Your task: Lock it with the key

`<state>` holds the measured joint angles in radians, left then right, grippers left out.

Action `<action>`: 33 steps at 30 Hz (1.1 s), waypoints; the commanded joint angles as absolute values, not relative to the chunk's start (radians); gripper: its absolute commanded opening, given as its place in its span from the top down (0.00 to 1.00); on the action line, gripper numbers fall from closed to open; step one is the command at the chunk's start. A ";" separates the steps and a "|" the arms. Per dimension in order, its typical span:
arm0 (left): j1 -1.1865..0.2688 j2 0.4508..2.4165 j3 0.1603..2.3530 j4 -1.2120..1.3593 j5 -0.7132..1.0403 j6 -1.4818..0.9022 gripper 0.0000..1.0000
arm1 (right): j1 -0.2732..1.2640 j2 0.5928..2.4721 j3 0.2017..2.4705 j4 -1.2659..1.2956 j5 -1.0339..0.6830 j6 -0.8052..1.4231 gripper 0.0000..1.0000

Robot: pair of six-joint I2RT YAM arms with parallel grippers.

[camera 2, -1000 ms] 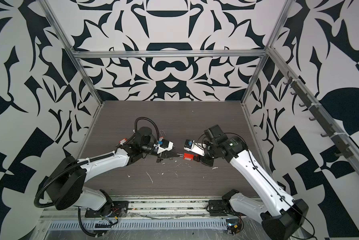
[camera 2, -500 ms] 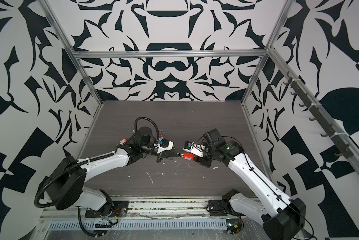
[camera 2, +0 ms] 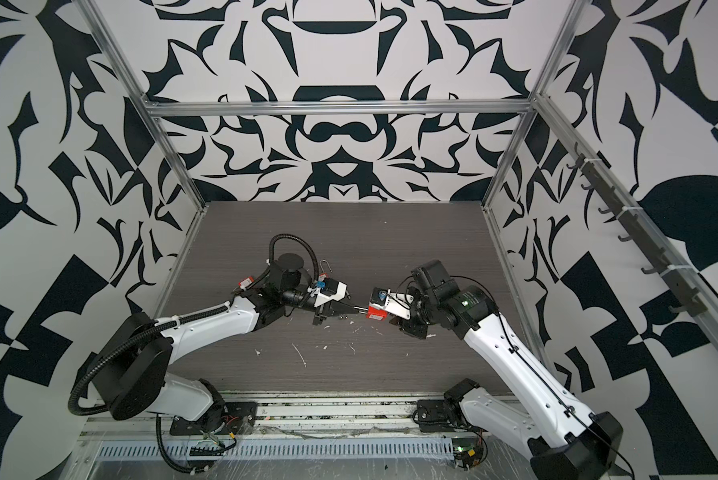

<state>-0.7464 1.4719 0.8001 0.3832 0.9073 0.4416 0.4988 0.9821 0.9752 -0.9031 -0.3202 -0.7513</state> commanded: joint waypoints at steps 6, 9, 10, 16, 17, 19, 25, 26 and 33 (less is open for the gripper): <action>-0.750 1.470 0.829 0.407 0.935 0.428 1.00 | 0.497 0.979 0.963 -0.802 -0.329 -0.790 0.78; -0.750 1.469 0.825 0.416 0.933 0.421 1.00 | 0.497 0.944 0.936 -0.766 -0.321 -0.809 0.85; -0.750 1.470 0.825 0.419 0.933 0.417 1.00 | 0.496 0.928 0.925 -0.749 -0.316 -0.810 0.86; -0.750 1.482 0.831 0.431 0.936 0.408 1.00 | 0.497 0.896 0.919 -0.788 -0.300 -0.821 0.68; -0.750 1.481 0.832 0.431 0.936 0.409 1.00 | 0.497 0.900 0.930 -0.817 -0.291 -0.830 0.65; -0.750 1.481 0.831 0.429 0.937 0.408 1.00 | 0.497 0.904 0.947 -0.853 -0.279 -0.831 0.63; -0.750 1.485 0.843 0.399 0.949 0.419 1.00 | 0.496 0.951 0.992 -0.904 -0.321 -0.824 0.64; -0.750 1.485 0.844 0.396 0.952 0.420 1.00 | 0.498 0.960 0.997 -0.906 -0.330 -0.823 0.66; -0.752 1.483 0.854 0.361 0.959 0.438 1.00 | 0.497 0.980 1.008 -0.893 -0.368 -0.827 0.76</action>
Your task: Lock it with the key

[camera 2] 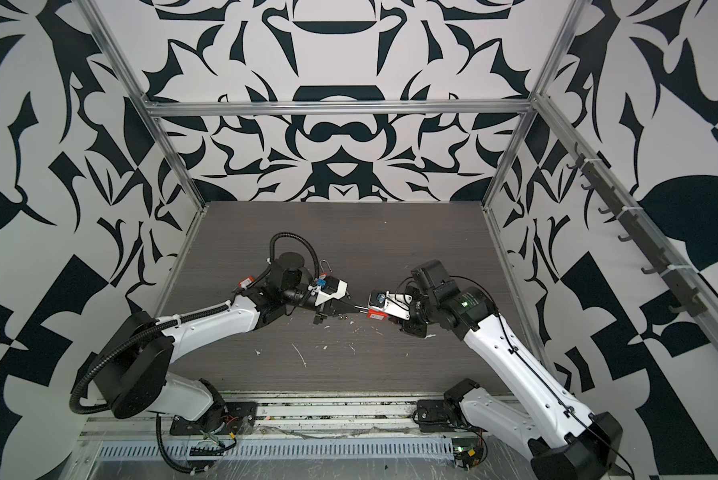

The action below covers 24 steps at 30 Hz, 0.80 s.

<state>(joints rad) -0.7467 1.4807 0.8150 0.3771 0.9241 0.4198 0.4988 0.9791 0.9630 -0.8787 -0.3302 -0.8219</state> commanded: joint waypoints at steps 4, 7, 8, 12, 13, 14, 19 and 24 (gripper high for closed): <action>-0.751 1.483 0.864 0.331 0.958 0.454 1.00 | 0.497 0.981 1.008 -0.896 -0.368 -0.832 0.82; -0.750 1.484 0.868 0.322 0.964 0.455 1.00 | 0.497 0.974 1.002 -0.893 -0.367 -0.838 0.87; -0.750 1.484 0.872 0.315 0.963 0.457 1.00 | 0.497 0.974 0.999 -0.892 -0.367 -0.842 0.88; -0.736 1.481 0.871 0.287 0.962 0.468 1.00 | 0.497 0.968 0.975 -0.886 -0.351 -0.853 0.93; -0.729 1.480 0.868 0.287 0.966 0.469 1.00 | 0.496 0.966 0.968 -0.885 -0.346 -0.853 0.94; -0.722 1.479 0.866 0.287 0.969 0.469 1.00 | 0.495 0.961 0.959 -0.882 -0.338 -0.854 0.94; -0.688 1.467 0.855 0.281 0.984 0.484 1.00 | 0.480 0.927 0.919 -0.871 -0.328 -0.840 0.96; -0.673 1.441 0.831 0.281 0.982 0.507 1.00 | 0.441 0.899 0.886 -0.855 -0.354 -0.809 0.97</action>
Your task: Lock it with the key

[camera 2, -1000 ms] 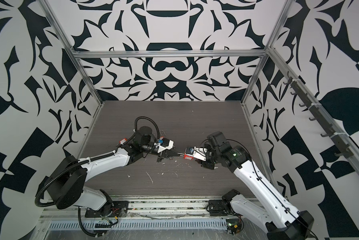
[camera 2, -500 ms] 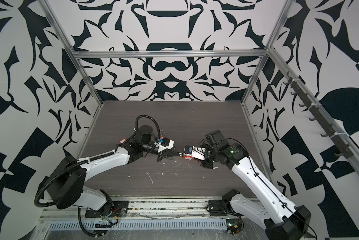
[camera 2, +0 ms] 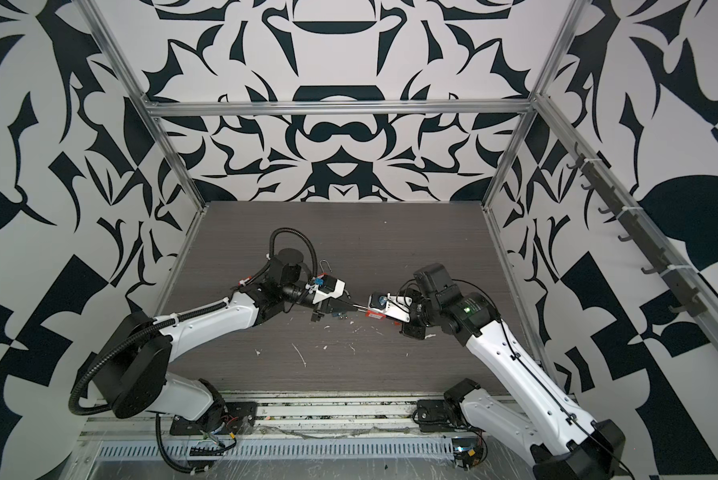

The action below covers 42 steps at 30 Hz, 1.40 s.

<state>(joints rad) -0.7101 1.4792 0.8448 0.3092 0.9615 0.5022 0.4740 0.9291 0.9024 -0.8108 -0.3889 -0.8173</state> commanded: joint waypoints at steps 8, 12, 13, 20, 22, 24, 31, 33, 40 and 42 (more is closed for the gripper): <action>-0.673 1.398 0.811 0.209 0.945 0.560 1.00 | 0.406 0.896 0.858 -0.867 -0.364 -0.809 0.97; -0.674 1.380 0.807 0.182 0.929 0.586 1.00 | 0.397 0.898 0.864 -0.874 -0.389 -0.810 0.98; -0.674 1.379 0.807 0.179 0.926 0.593 1.00 | 0.396 0.901 0.870 -0.880 -0.402 -0.808 0.98; -0.678 1.342 0.795 0.166 0.892 0.636 1.00 | 0.390 0.928 0.898 -0.924 -0.481 -0.793 0.98; -0.678 1.341 0.797 0.142 0.889 0.649 1.00 | 0.390 0.930 0.896 -0.925 -0.458 -0.795 0.98; -0.678 1.344 0.807 0.115 0.891 0.656 1.00 | 0.390 0.931 0.893 -0.915 -0.412 -0.795 0.98; -0.678 1.419 0.962 -0.174 0.845 0.666 1.00 | 0.386 0.935 0.895 -0.798 -0.235 -0.539 1.00; -0.678 1.459 1.022 -0.256 0.837 0.646 1.00 | 0.385 0.940 0.900 -0.769 -0.219 -0.444 1.00; -0.681 1.646 1.226 -0.497 0.857 0.611 1.00 | 0.385 0.911 0.921 -0.757 -0.175 -0.176 1.00; -0.683 1.696 1.279 -0.546 0.865 0.611 1.00 | 0.385 0.913 0.922 -0.765 -0.131 -0.133 0.99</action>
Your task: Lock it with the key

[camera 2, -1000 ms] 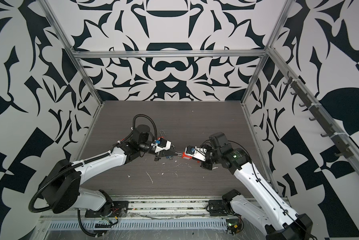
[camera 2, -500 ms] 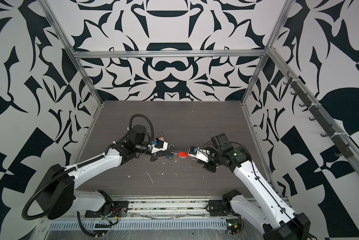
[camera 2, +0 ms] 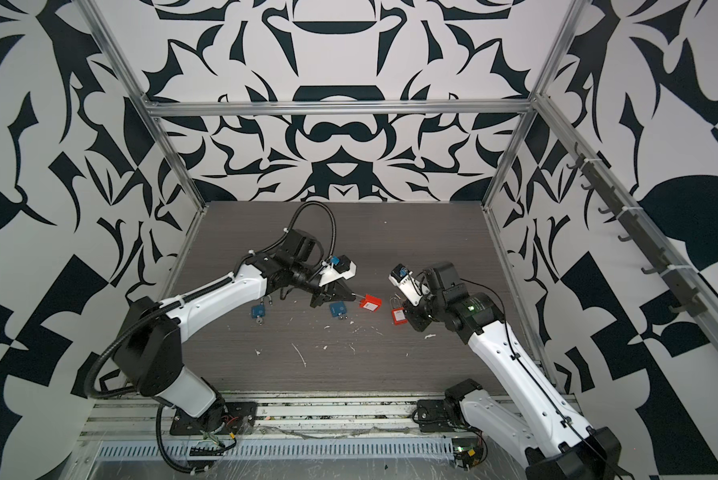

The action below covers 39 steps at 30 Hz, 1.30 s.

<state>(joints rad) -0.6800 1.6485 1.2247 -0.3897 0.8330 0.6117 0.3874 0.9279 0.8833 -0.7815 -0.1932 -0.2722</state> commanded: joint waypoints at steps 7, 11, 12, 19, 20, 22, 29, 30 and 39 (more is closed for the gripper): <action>-0.694 1.887 1.479 -0.762 0.831 0.645 1.00 | 0.385 0.938 0.949 -0.819 -0.038 -0.004 0.99; -0.707 1.976 1.559 -0.845 0.808 0.658 1.00 | 0.386 0.930 0.937 -0.813 -0.048 0.030 0.99; -0.709 1.993 1.576 -0.866 0.803 0.659 1.00 | 0.385 0.930 0.936 -0.813 -0.052 0.036 0.99; -0.722 2.127 1.708 -1.031 0.757 0.696 1.00 | 0.386 0.944 0.924 -0.805 -0.074 0.073 0.99; -0.723 2.141 1.720 -1.042 0.752 0.698 1.00 | 0.386 0.951 0.924 -0.806 -0.076 0.080 0.99; -0.726 2.163 1.737 -1.058 0.747 0.701 1.00 | 0.385 0.963 0.925 -0.806 -0.081 0.091 0.99; -0.739 2.270 1.859 -1.196 0.706 0.726 1.00 | 0.387 0.985 0.925 -0.805 -0.127 0.104 1.00; -0.739 2.282 1.871 -1.214 0.705 0.728 1.00 | 0.387 0.986 0.925 -0.805 -0.129 0.105 1.00; -0.744 2.354 1.959 -1.239 0.660 0.717 0.95 | 0.387 1.033 0.925 -0.797 -0.138 0.130 1.00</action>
<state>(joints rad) -0.7387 2.3207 1.9312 -1.1767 0.6930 0.7006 0.3874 1.0245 0.9058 -0.8101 -0.1238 0.1059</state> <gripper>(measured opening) 0.061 0.068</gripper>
